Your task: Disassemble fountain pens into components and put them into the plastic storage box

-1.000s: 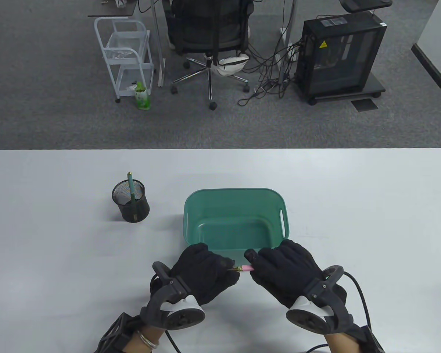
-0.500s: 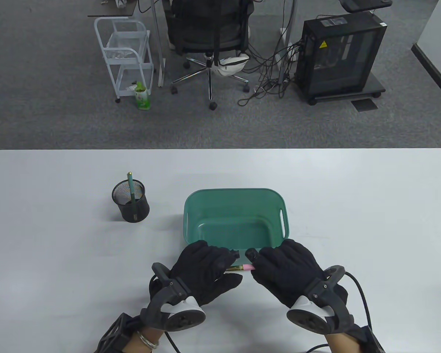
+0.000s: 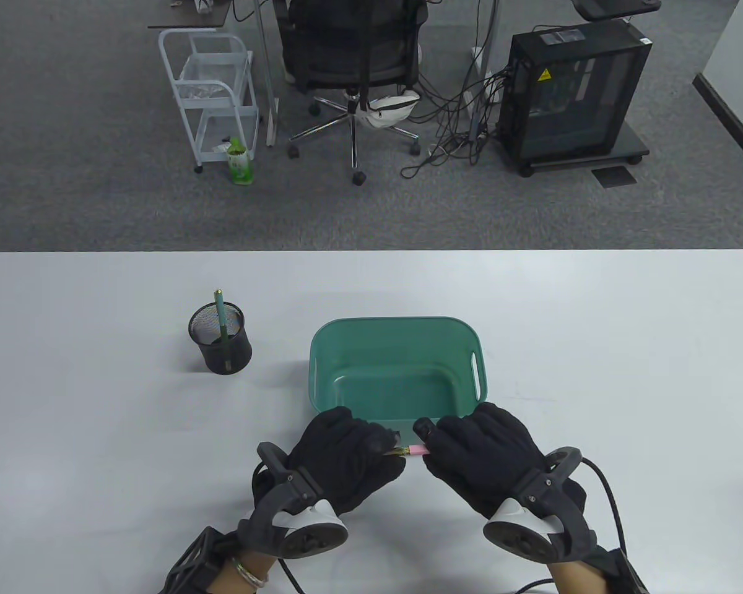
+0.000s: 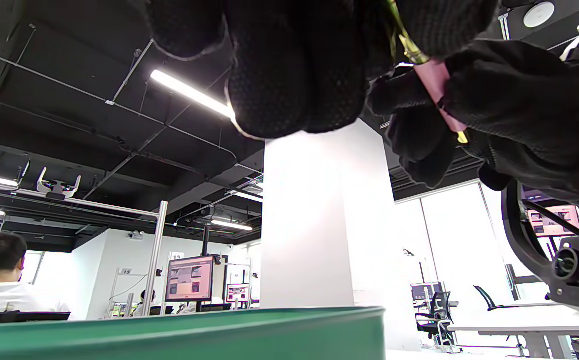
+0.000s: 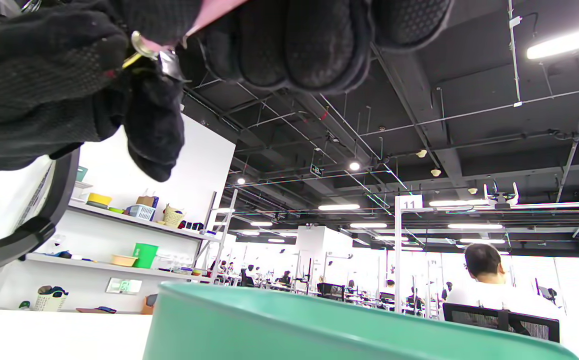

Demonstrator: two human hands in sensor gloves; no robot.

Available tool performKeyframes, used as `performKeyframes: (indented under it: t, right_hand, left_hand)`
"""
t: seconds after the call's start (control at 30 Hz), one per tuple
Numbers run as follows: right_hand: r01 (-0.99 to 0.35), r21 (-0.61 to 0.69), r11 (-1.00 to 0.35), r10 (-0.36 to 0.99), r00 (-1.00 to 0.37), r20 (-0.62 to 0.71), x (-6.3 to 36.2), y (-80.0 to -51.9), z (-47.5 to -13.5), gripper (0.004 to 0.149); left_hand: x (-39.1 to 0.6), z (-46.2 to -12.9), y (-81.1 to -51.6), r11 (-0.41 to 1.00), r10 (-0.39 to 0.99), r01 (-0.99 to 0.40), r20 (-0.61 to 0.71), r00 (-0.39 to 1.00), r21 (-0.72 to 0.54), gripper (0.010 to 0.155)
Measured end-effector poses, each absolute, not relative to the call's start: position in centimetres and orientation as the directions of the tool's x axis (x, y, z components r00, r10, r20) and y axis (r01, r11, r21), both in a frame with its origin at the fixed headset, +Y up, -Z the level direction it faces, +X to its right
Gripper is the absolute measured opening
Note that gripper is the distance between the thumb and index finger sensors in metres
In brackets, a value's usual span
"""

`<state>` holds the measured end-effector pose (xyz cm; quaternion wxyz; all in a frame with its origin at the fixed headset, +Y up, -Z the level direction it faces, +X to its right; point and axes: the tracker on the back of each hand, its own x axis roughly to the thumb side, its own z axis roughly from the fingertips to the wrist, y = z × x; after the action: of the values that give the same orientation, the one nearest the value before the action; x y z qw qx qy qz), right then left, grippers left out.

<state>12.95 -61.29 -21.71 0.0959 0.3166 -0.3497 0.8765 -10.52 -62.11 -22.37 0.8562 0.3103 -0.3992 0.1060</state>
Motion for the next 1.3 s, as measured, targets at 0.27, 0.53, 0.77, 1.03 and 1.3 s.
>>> performKeyframes:
  t: [0.27,0.53,0.77,1.03,1.3]
  right_hand:
    - [-0.389,-0.552,-0.737,-0.054,-0.781,0.622,12.94,-61.31,-21.7,0.046]
    - [-0.389,-0.552,-0.738,-0.054,-0.78,0.623,12.91,-61.39,-21.72,0.046]
    - [-0.387,-0.556,-0.735,-0.055,-0.783,0.619,13.0,-61.37,-21.71,0.046]
    - [-0.386,-0.555,-0.736,-0.056,-0.783,0.619,13.01,-61.39,-21.74,0.046]
    - [-0.386,-0.555,-0.737,-0.055,-0.784,0.618,13.03,-61.4,-21.81,0.046]
  left_hand:
    - [-10.58,-22.43,-62.11,0.784,-0.057,-0.438,0.753,0.655,0.44,0.048]
    - [-10.65,-22.49,-62.11,0.778,-0.051,-0.447,0.754,0.655,0.442,0.053]
    - [-10.75,-22.49,-62.17,0.784,-0.052,-0.436,0.748,0.662,0.441,0.065]
    - [-10.61,-22.38,-62.14,0.784,-0.07,-0.425,0.744,0.664,0.453,0.05]
    - [-10.67,-22.43,-62.1,0.778,-0.061,-0.438,0.748,0.661,0.45,0.046]
